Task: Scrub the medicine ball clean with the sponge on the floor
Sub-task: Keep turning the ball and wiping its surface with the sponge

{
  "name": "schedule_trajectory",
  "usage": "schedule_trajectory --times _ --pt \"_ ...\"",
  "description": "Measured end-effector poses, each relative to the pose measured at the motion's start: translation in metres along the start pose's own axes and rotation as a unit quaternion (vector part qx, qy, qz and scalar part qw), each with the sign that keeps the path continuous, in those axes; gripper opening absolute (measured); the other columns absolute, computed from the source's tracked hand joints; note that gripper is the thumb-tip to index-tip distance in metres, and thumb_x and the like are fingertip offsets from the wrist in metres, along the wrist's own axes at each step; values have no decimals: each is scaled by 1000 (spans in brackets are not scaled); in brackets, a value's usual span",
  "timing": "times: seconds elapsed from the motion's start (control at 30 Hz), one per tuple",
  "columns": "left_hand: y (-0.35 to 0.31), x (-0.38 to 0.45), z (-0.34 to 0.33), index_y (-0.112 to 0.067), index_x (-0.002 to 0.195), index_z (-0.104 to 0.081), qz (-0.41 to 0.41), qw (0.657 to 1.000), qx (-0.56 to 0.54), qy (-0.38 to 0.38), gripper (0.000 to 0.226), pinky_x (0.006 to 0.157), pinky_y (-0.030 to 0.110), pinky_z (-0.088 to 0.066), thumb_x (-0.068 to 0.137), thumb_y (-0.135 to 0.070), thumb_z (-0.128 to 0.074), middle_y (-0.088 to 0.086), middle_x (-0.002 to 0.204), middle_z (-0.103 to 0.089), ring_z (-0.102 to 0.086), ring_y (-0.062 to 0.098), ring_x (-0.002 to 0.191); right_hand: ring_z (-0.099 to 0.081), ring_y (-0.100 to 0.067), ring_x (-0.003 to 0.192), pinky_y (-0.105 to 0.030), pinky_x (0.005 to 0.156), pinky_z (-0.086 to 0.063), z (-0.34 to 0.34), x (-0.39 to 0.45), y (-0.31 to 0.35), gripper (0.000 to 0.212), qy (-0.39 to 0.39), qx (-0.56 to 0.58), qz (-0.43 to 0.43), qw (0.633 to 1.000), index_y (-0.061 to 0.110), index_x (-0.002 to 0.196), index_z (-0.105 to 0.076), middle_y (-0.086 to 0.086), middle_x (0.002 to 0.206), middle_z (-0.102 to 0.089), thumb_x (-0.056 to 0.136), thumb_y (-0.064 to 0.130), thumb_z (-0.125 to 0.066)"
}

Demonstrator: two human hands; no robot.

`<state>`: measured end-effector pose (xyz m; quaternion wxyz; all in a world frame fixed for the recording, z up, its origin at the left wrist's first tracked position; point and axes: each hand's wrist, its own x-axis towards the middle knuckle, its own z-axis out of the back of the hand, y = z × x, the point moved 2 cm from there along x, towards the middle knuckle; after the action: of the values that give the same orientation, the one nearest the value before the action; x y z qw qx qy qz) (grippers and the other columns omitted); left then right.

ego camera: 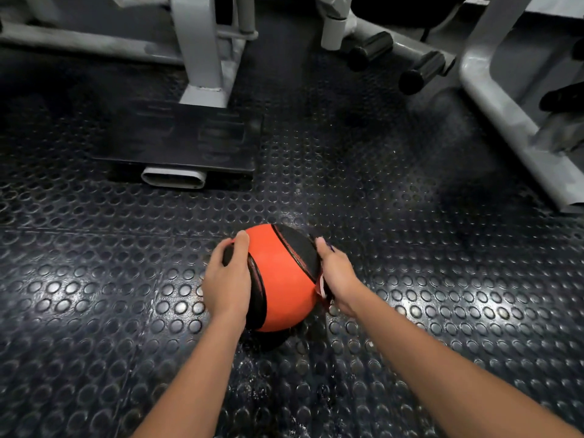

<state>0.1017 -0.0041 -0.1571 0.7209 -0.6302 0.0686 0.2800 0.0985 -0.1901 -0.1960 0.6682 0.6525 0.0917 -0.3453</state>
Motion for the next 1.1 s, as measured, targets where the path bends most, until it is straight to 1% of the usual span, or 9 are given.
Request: schedule_trajectory --times 0.2,0.3,0.4,0.53,0.67,0.87,0.93,1.0,1.1 --pt "4 4 7 -47 119 -69 -30 998 -1 58 57 102 43 -51 78 -85 -59 -13 126 -68 -64 18 117 -64 3 111 -18 100 -46 -12 -32 36 21 33 -107 194 975 53 106 -69 13 120 -74 107 48 -49" --pt "8 3 12 -43 128 -69 -55 995 -12 77 48 92 33 -48 89 -72 -64 -14 131 -66 -63 14 120 -73 -6 79 -30 87 -54 -4 -17 17 35 40 -37 87 995 28 107 -75 -5 86 -81 108 48 -46" --pt "9 2 15 -41 134 -67 -70 993 2 90 58 94 32 -46 87 -73 -65 -13 135 -63 -60 16 124 -70 -25 116 -43 112 -48 4 -14 -8 55 92 53 -77 991 16 128 -71 -7 119 -78 109 54 -36" --pt "9 -1 17 -42 120 -68 4 999 32 38 77 106 52 -49 66 -95 -54 -7 127 -66 -63 25 117 -69 -23 120 -47 115 -47 -2 -22 -24 57 31 81 -70 994 21 131 -69 -2 125 -76 101 61 -43" --pt "15 -10 28 -33 104 -76 46 997 7 57 58 102 52 -54 80 -82 -57 -5 109 -75 -70 25 107 -64 -18 125 -47 113 -48 3 -47 -48 76 -46 74 -26 996 36 136 -65 8 135 -69 74 77 -50" --pt "45 -43 37 -39 119 -75 31 997 2 75 56 111 48 -47 86 -77 -50 -16 123 -73 -65 13 118 -63 -22 124 -44 107 -51 20 -100 -59 61 -62 21 -25 998 30 136 -64 -4 139 -67 95 69 -44" --pt "48 -49 34 -37 114 -76 12 998 8 60 45 109 45 -46 95 -68 -48 -17 119 -73 -64 14 119 -65 -22 115 -39 99 -52 26 -113 -46 45 -89 -35 6 995 27 126 -69 -5 126 -73 107 55 -40" --pt "45 -53 31 -39 105 -75 -6 999 20 50 35 100 40 -45 104 -56 -44 -19 114 -71 -63 15 117 -64 -13 115 -33 98 -46 26 -126 -23 38 -98 -67 87 989 30 120 -71 9 117 -72 109 50 -40" --pt "39 -50 25 -49 102 -72 -15 996 45 74 40 108 43 -46 93 -58 -34 -15 122 -73 -63 17 120 -52 8 130 -18 109 -36 11 -131 6 32 2 -138 236 962 38 126 -70 23 132 -65 110 45 -43"
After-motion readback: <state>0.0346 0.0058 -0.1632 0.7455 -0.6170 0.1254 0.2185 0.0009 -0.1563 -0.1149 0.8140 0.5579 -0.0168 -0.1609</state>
